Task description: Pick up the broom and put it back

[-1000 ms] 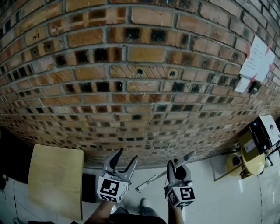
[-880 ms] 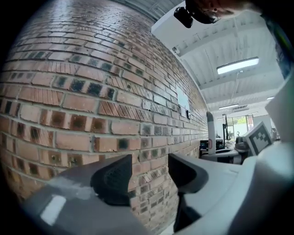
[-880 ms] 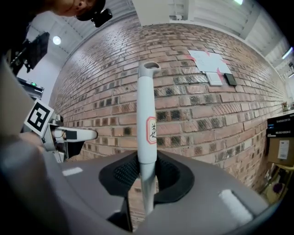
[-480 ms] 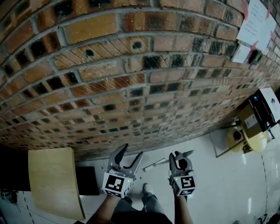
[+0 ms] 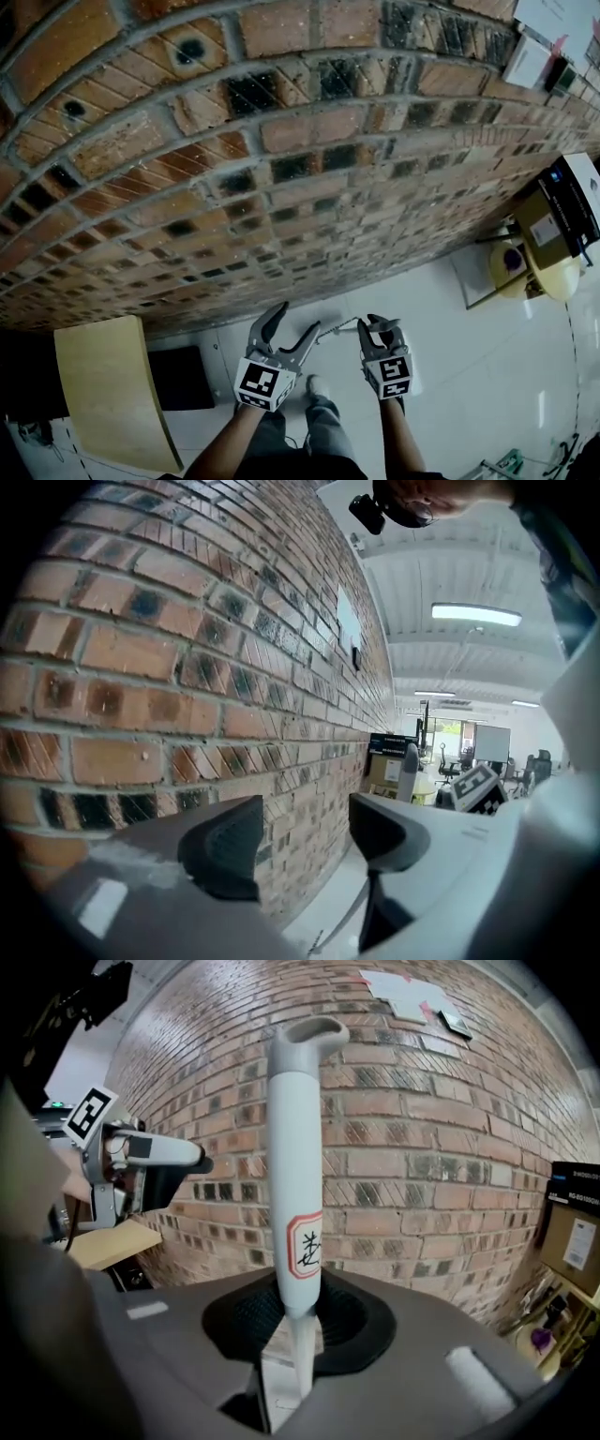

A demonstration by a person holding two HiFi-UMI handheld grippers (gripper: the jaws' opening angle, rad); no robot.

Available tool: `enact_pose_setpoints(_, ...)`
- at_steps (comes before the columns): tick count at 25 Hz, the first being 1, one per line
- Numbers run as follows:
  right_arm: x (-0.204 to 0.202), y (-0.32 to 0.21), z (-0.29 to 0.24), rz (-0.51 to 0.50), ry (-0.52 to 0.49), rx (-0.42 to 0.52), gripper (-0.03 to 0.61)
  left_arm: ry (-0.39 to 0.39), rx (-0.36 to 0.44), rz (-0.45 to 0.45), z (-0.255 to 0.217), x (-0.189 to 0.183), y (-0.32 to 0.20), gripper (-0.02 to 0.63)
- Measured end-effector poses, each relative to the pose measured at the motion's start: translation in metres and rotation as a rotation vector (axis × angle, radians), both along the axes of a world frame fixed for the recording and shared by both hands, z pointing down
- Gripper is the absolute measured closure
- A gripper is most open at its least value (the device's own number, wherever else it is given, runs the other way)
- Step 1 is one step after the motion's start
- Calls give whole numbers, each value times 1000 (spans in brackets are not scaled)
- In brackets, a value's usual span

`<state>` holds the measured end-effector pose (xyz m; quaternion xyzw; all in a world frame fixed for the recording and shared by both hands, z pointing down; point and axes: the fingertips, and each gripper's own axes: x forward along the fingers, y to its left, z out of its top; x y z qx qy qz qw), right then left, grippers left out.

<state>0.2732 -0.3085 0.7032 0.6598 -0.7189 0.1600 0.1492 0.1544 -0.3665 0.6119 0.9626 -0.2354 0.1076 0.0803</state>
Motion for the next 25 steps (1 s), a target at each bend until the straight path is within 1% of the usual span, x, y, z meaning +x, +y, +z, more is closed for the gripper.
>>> enact_pose_setpoints(5,18,-11,52,20,-15,-68,497,-55,-40,1,43,16,-8,325)
enact_pose_setpoints(13,34,-50,119,26,-47,-163,497,-86,-87,36,86,40,-16,334)
enact_pose_setpoints(16,40,-73,127,37,-86,-131,492,-94,-102,36,94,43,-21,334)
enact_pose_setpoints(20,43,-110,132,16,-126,-112,492,-105,-115,24,100,39,-30,334)
enact_pose_setpoints(25,36,-155,139,-2,-145,-102,492,-101,-140,-23,99,27,-41,344)
